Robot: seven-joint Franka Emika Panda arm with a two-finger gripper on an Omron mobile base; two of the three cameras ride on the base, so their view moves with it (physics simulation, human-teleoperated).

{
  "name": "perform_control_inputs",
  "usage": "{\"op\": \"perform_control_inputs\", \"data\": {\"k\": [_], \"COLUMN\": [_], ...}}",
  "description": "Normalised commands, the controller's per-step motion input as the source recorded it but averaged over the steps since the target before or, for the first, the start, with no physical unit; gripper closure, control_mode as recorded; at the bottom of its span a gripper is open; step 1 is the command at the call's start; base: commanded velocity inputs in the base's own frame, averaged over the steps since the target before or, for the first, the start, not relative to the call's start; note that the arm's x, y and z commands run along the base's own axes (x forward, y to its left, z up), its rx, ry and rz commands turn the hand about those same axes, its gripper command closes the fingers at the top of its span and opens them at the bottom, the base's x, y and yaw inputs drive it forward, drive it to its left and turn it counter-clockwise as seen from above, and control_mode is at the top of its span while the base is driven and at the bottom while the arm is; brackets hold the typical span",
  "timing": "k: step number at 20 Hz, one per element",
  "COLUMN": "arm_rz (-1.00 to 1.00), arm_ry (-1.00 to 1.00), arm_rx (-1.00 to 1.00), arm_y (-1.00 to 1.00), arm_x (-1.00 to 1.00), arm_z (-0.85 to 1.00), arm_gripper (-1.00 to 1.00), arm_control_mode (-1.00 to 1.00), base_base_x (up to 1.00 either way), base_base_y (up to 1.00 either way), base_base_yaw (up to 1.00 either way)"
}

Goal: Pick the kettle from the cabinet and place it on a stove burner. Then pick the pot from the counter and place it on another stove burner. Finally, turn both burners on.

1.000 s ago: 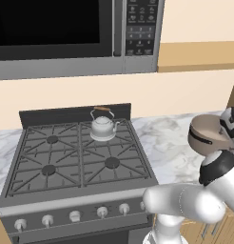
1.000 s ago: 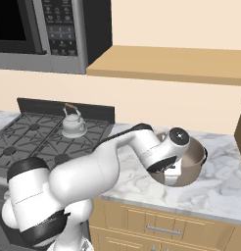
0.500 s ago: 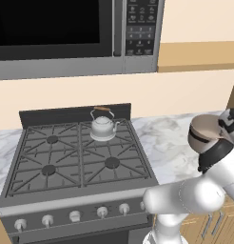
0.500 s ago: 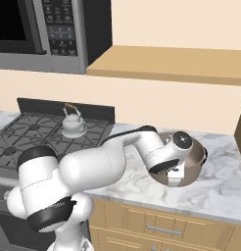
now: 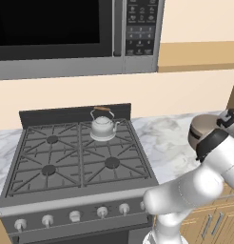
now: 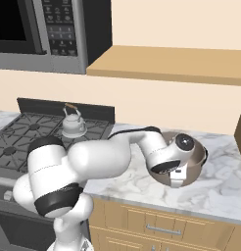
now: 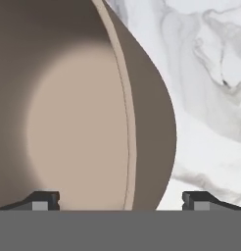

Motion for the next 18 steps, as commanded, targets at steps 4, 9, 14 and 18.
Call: {"op": "perform_control_inputs", "data": {"k": [4, 9, 14, 18], "arm_rz": [0.0, 0.0, 0.0, 0.0], "arm_ry": [0.0, 0.02, 0.0, 0.0], "arm_rx": [0.0, 0.0, 0.01, 0.03], "arm_y": [0.0, 0.0, 0.0, -0.01], "arm_x": [0.04, 0.01, 0.0, 0.0], "arm_z": [-0.18, -0.1, -0.05, -0.07], "arm_gripper": [1.0, 1.0, 1.0, 1.0], "arm_control_mode": [-1.0, -1.0, -1.0, -1.0], "base_base_x": [0.0, 0.0, 0.0, 0.0], "base_base_y": [0.0, 0.0, 0.0, 0.0], "base_base_yaw": [0.0, 0.0, 0.0, 0.0]}}
